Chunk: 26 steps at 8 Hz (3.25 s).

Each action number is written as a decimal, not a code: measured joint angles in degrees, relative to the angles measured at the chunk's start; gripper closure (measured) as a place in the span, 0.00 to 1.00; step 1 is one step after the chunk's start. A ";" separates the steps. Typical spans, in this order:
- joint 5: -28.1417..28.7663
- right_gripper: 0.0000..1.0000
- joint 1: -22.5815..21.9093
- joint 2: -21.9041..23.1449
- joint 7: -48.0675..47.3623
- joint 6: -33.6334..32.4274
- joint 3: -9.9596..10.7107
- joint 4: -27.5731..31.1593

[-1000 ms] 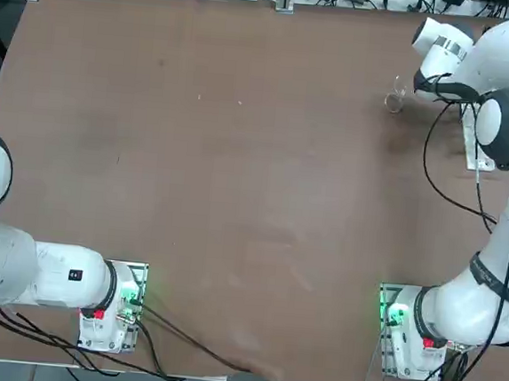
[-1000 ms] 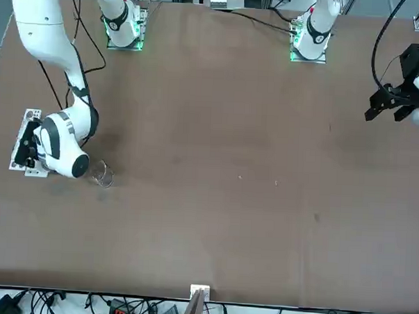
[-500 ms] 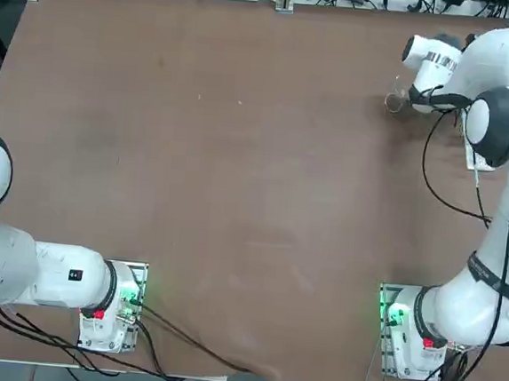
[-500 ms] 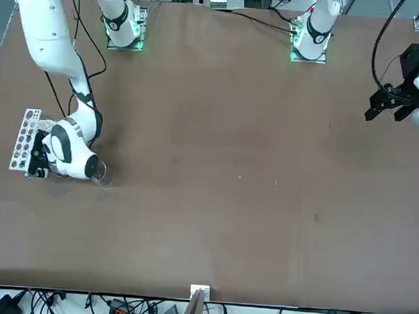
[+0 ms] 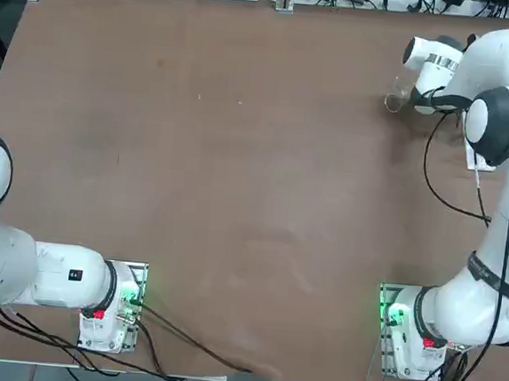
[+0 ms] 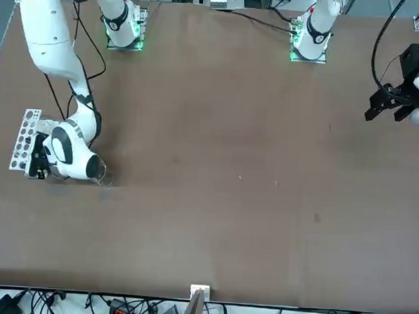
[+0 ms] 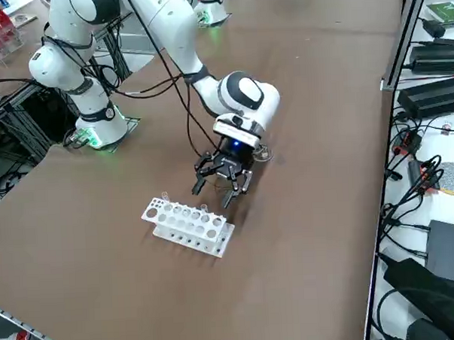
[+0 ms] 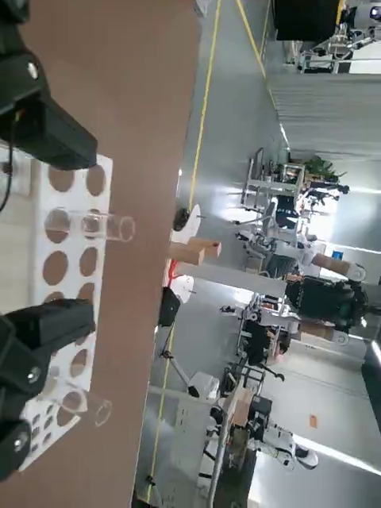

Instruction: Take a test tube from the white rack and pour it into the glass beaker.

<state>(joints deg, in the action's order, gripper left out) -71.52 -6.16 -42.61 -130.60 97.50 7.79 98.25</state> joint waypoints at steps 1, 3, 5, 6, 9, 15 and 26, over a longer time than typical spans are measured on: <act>-1.32 0.01 1.17 -0.16 -1.41 0.05 0.03 0.11; -3.76 0.03 2.63 -0.95 -2.81 0.75 0.06 0.13; -5.20 0.06 3.85 -1.27 -3.80 1.27 0.07 0.12; -5.21 0.09 3.93 -1.27 -4.13 1.31 0.06 0.12; -5.21 0.32 3.78 -1.74 -4.24 1.31 -0.29 0.15; -5.21 0.43 2.77 -3.43 -6.01 1.13 -0.41 0.15; -6.06 0.79 2.74 -3.46 -6.60 0.93 -0.26 0.00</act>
<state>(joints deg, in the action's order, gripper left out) -77.58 -3.42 -46.07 -137.20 98.42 7.53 98.24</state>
